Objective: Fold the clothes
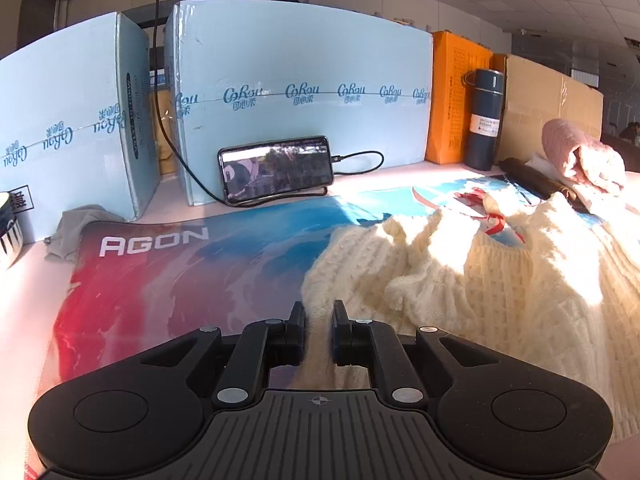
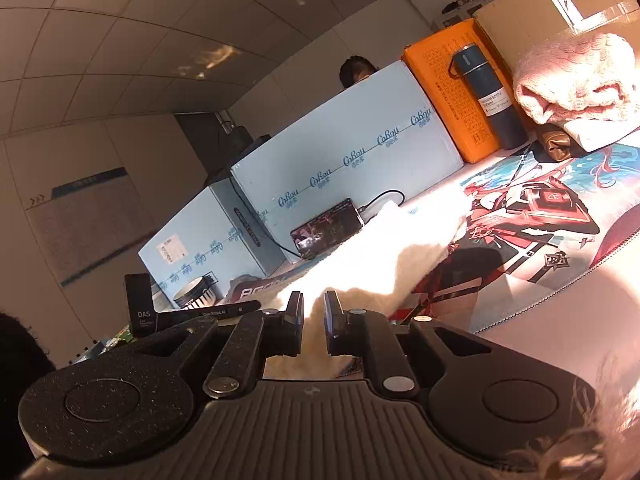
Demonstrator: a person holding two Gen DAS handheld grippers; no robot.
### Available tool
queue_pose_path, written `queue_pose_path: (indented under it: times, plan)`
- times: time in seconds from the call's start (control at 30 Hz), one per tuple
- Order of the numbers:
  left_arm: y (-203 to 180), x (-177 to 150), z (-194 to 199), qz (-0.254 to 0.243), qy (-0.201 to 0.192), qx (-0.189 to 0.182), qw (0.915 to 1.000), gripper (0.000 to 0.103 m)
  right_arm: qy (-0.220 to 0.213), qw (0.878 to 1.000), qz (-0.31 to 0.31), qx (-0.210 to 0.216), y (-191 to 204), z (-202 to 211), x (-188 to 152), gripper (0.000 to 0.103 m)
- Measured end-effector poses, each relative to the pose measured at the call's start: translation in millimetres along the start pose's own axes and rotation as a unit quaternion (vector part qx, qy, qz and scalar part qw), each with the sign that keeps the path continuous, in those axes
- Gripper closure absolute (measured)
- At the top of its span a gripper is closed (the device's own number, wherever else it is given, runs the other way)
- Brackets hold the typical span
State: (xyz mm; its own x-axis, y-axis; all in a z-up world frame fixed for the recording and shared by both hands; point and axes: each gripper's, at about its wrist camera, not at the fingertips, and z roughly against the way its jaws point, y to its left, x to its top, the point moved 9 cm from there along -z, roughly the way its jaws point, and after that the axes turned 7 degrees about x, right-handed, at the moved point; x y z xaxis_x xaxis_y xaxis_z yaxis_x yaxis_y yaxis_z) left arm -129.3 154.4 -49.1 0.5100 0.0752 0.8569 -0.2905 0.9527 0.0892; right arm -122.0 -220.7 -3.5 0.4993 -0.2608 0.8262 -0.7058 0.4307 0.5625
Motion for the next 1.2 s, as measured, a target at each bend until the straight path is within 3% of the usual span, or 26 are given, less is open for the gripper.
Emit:
queue_pose_path:
  times: [0.07, 0.1, 0.17, 0.23, 0.3, 0.4, 0.43, 0.47, 0.5, 0.57, 0.6, 0.73, 0.93, 1.2]
  plan:
    - [0, 2, 3, -0.012, -0.004, 0.015, 0.9998, 0.082, 0.01, 1.0, -0.007, 0.011, -3, 7, -6, 0.032]
    - [-1, 4, 5, -0.018, -0.01, 0.024, 0.9995, 0.076, 0.016, 1.0, -0.01, 0.017, -5, 10, -9, 0.027]
    - [-7, 11, 11, -0.031, -0.032, 0.037, 0.9983, 0.062, 0.028, 0.999, -0.025, 0.011, -14, 9, -15, 0.027]
    - [-18, 16, 15, -0.043, -0.044, 0.022, 0.9979, 0.033, 0.045, 0.997, -0.054, -0.02, -33, -5, -18, 0.027]
    - [-34, 16, 14, -0.048, -0.035, -0.023, 0.998, 0.028, 0.06, 0.994, -0.081, -0.041, -46, -20, -23, 0.027]
    - [-55, 14, -7, -0.022, 0.02, -0.104, 0.9941, 0.028, 0.072, 0.991, -0.105, -0.05, -56, -45, -27, 0.027]
    - [-60, 13, -16, -0.011, 0.042, -0.127, 0.9909, 0.033, 0.077, 0.989, -0.106, -0.062, -60, -52, -28, 0.029]
    - [-65, 10, -26, -0.004, 0.06, -0.14, 0.9884, 0.047, 0.083, 0.989, -0.097, -0.078, -62, -59, -30, 0.034]
    - [-70, 10, -32, -0.014, 0.064, -0.139, 0.9881, 0.072, 0.09, 0.988, -0.082, -0.093, -63, -63, -31, 0.04]
    - [-77, 18, -34, -0.039, 0.055, -0.135, 0.9885, 0.082, 0.098, 0.988, -0.056, -0.106, -62, -68, -33, 0.077]
    - [-77, 26, -34, -0.027, 0.051, -0.148, 0.9874, 0.092, 0.097, 0.989, -0.049, -0.102, -62, -68, -35, 0.079]
    - [-77, 76, -51, 0.031, 0.011, -0.168, 0.9852, 0.092, 0.068, 0.993, -0.066, -0.071, -65, -54, -27, 0.089]
    - [-121, 146, -115, 0.061, -0.003, -0.196, 0.9786, 0.092, 0.045, 0.997, -0.025, -0.056, -53, -31, -8, 0.09]
    - [-182, 135, -202, 0.035, 0.08, -0.178, 0.9801, 0.091, 0.11, 0.991, 0.01, -0.071, -52, -11, -27, 0.088]
